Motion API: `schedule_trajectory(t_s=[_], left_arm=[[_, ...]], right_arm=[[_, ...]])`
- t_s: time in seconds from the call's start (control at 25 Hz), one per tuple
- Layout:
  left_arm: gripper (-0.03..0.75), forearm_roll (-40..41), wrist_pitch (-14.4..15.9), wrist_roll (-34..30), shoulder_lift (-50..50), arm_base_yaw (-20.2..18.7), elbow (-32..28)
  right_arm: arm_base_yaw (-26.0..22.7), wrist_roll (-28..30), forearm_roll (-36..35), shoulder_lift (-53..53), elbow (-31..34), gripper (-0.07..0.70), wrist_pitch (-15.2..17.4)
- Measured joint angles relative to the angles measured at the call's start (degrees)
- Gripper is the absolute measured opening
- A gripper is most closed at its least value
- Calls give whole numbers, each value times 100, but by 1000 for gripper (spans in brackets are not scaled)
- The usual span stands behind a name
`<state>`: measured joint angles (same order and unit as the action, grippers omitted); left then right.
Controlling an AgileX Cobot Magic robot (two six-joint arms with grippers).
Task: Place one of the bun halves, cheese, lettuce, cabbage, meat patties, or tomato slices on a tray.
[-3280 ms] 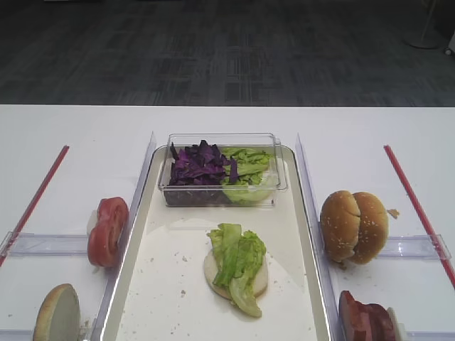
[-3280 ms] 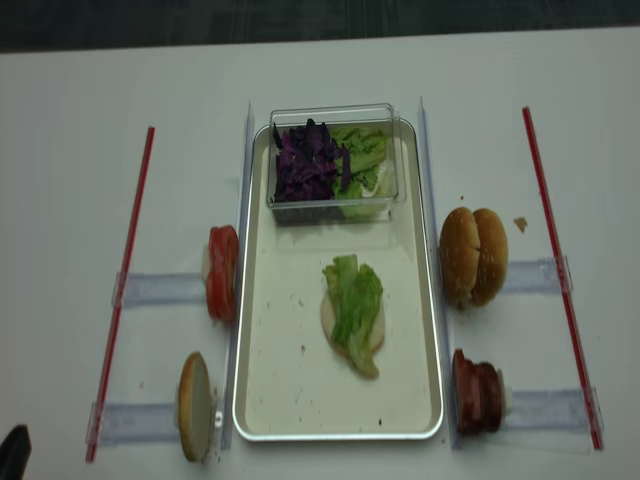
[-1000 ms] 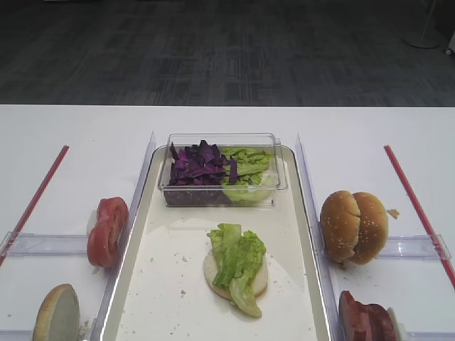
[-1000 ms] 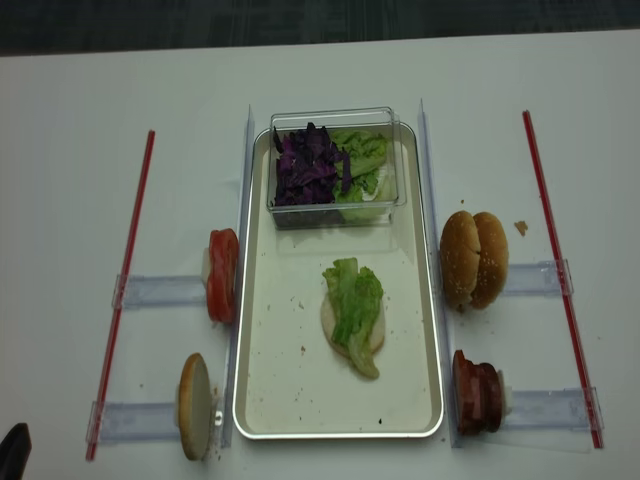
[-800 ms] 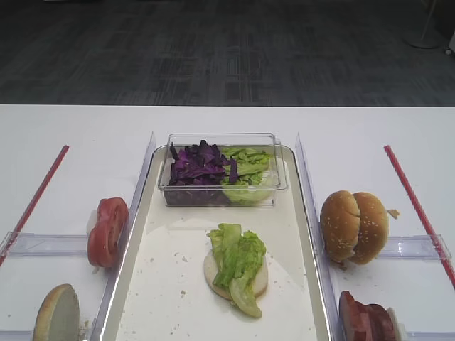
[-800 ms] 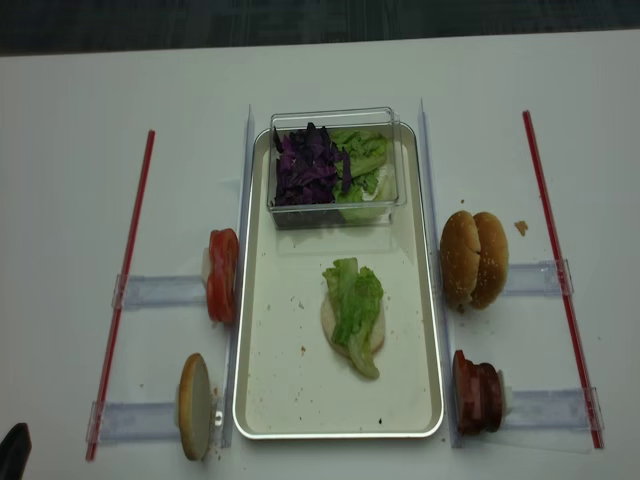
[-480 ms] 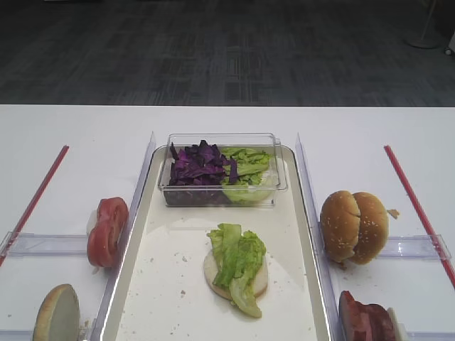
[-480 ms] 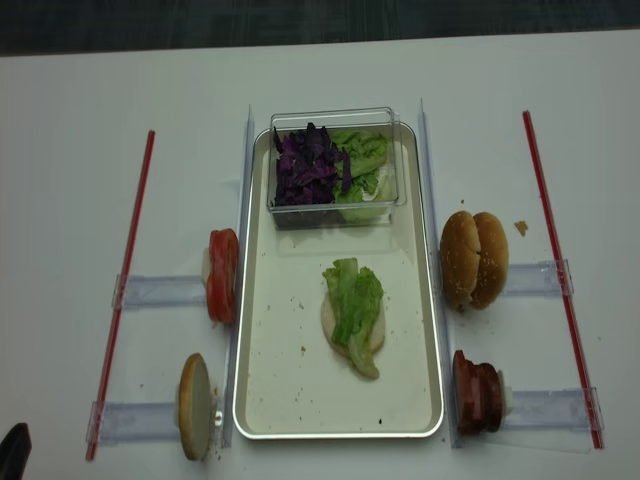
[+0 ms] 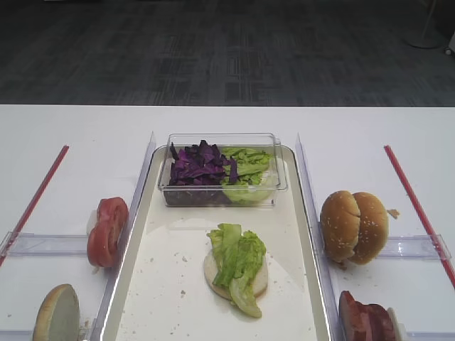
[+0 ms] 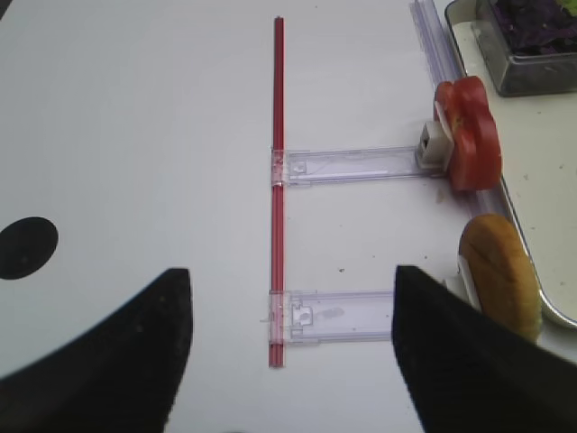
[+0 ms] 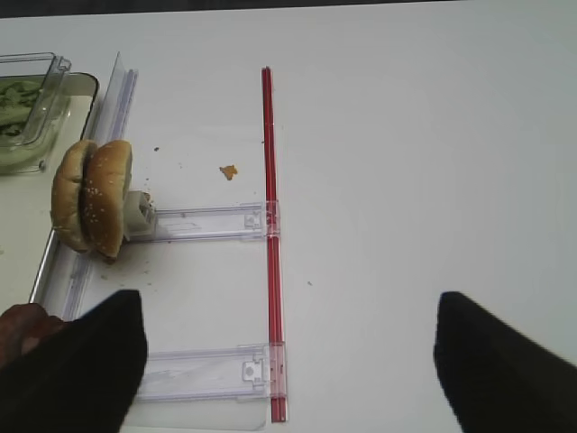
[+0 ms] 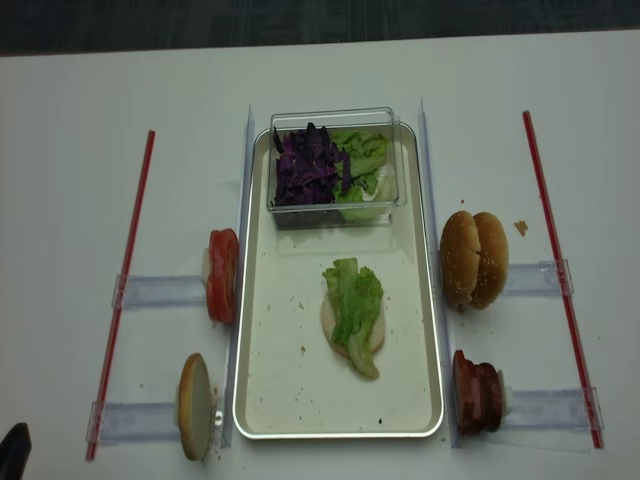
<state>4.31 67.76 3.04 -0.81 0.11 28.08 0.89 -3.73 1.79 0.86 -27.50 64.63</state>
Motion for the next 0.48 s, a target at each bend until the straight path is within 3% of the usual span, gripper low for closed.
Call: schedule_trajectory(t_s=[0.48], left_arm=[[437, 0, 0, 0, 0, 0, 0]], right_arm=[[0, 0, 0, 0, 0, 660, 0]])
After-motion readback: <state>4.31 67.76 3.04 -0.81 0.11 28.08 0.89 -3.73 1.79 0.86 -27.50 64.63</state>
